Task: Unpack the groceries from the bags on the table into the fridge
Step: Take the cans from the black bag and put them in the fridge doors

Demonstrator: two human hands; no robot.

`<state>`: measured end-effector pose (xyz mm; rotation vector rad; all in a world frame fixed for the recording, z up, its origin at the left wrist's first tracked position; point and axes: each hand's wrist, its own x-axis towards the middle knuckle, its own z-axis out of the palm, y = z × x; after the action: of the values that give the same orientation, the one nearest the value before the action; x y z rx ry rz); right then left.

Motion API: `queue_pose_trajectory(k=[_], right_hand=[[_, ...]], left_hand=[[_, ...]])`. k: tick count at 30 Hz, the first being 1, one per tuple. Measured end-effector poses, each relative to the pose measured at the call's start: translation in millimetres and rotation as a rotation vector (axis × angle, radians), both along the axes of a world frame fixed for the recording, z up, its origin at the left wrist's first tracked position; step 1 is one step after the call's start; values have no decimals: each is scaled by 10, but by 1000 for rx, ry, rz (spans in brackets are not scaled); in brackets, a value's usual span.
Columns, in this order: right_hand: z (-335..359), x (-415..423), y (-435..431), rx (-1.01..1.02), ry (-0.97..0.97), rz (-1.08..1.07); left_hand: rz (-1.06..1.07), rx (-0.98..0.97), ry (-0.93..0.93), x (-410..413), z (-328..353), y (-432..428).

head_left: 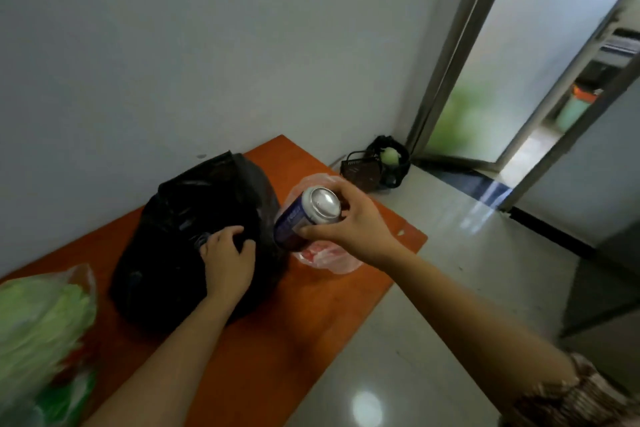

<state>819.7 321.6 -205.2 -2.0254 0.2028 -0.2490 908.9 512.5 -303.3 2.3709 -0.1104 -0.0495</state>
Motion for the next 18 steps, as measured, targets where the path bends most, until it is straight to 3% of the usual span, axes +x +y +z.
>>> queue_pose_trajectory(k=[6,13,18], right_hand=[[359,-1287,-1108,22,-38,-228],[602,-3146,-2387,-44,-50,-578],[838,-4437,-3139,-125,-46,-828]], left_hand=[[-197,-116,-118,-795,560,-1321],[-639,-25,-117,-2296,917,-3242],[-895,-81,-214,-3437,1278,-4440]])
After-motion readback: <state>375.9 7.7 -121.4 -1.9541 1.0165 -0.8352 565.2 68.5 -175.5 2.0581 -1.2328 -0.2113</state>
